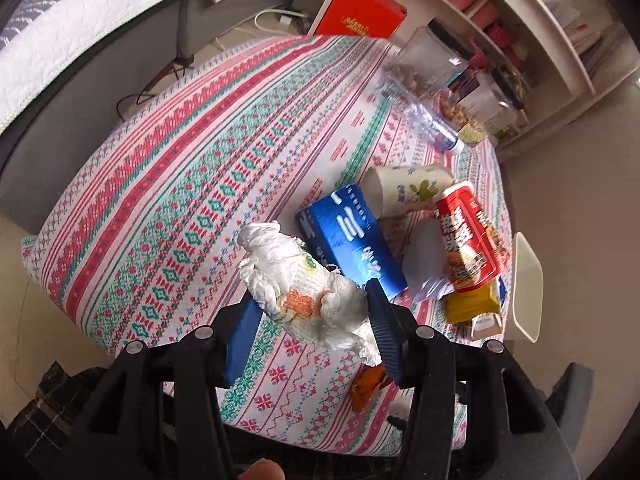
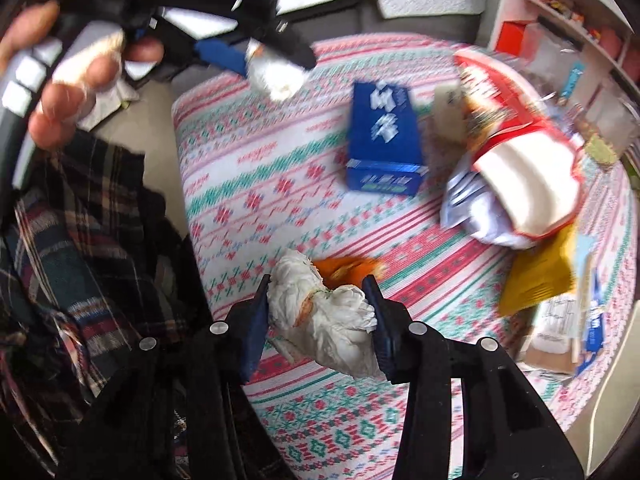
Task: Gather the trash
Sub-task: 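Carry the tissue to the white wastebasket and open the right tool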
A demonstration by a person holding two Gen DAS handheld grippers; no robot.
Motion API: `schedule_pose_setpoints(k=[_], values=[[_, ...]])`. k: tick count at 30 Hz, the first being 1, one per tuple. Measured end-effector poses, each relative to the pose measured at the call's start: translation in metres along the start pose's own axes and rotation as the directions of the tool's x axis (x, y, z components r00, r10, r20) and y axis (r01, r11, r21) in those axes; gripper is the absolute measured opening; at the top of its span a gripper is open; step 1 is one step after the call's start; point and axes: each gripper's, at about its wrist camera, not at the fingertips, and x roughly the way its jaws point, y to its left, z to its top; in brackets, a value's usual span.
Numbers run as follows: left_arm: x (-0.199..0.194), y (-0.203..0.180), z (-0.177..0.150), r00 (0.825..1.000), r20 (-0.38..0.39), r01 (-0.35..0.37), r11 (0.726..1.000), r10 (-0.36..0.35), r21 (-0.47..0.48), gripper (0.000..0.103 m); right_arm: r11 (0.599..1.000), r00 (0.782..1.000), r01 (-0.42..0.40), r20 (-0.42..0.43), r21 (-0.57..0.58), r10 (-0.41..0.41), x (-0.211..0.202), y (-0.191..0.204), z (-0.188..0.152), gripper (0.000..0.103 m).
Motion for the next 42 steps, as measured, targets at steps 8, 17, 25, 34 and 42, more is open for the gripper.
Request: schedule_pose_setpoints(k=[8, 17, 25, 34, 42], values=[[-0.025, -0.027, 0.007, 0.986, 0.16, 0.043, 0.997, -0.053, 0.064, 0.052, 0.979, 0.958, 0.095, 0.249, 0.182, -0.139, -0.083, -0.05, 0.02, 0.042], [-0.042, -0.067, 0.014, 0.949, 0.303, 0.043, 0.988, -0.086, 0.146, 0.052, 0.894, 0.856, 0.26, 0.341, 0.366, -0.389, -0.128, -0.098, 0.035, 0.043], [-0.03, -0.098, 0.014, 0.946, 0.314, 0.017, 0.978, -0.083, 0.207, 0.052, 0.728, 0.771, 0.301, 0.292, 0.615, -0.566, -0.154, -0.167, 0.007, 0.043], [-0.021, -0.136, 0.009, 0.94, 0.326, 0.003, 0.958, -0.101, 0.288, 0.052, 0.408, 0.726, 0.278, 0.088, 0.87, -0.682, -0.168, -0.254, -0.07, 0.043], [-0.004, -0.203, 0.005, 0.943, 0.307, -0.001, 0.918, -0.131, 0.396, 0.052, 0.241, 0.697, 0.253, -0.004, 0.937, -0.717, -0.191, -0.289, -0.11, 0.051]])
